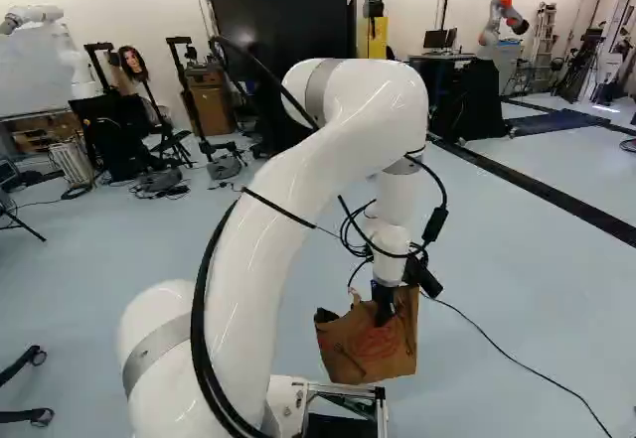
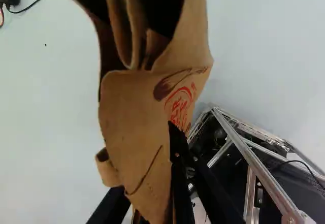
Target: Pick up the grocery bag from the ground
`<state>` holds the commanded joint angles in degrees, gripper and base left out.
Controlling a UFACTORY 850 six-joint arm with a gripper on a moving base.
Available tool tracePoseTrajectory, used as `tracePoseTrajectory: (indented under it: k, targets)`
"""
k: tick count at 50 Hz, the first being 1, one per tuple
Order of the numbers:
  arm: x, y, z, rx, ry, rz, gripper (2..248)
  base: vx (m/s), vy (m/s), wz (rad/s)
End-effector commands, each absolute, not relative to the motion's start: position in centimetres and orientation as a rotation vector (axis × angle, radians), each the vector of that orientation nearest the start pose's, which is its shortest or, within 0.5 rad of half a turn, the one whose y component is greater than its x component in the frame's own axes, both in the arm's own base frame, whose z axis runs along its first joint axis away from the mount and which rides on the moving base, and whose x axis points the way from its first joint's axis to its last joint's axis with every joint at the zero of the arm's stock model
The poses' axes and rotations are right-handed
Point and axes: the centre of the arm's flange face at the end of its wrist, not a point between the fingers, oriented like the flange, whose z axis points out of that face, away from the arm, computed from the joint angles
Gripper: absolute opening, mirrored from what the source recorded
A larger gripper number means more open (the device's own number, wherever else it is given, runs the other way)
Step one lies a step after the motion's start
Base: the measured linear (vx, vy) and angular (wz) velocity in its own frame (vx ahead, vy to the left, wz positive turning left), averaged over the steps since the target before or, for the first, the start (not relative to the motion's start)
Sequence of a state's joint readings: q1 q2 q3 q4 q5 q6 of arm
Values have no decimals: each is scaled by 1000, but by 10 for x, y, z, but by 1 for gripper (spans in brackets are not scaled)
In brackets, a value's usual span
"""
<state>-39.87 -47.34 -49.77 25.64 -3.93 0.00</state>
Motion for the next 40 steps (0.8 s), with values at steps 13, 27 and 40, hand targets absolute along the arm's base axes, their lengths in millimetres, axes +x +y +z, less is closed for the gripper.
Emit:
tracePoseTrajectory:
  k: [13,27,40]
  targets:
    - [338,-286,139,-2607,1698,2,21,0,0,0]
    - [333,-283,160,-2608,1702,-36,21,0,0,0]
    - [328,-279,180,-2611,1703,-75,21,0,0,0]
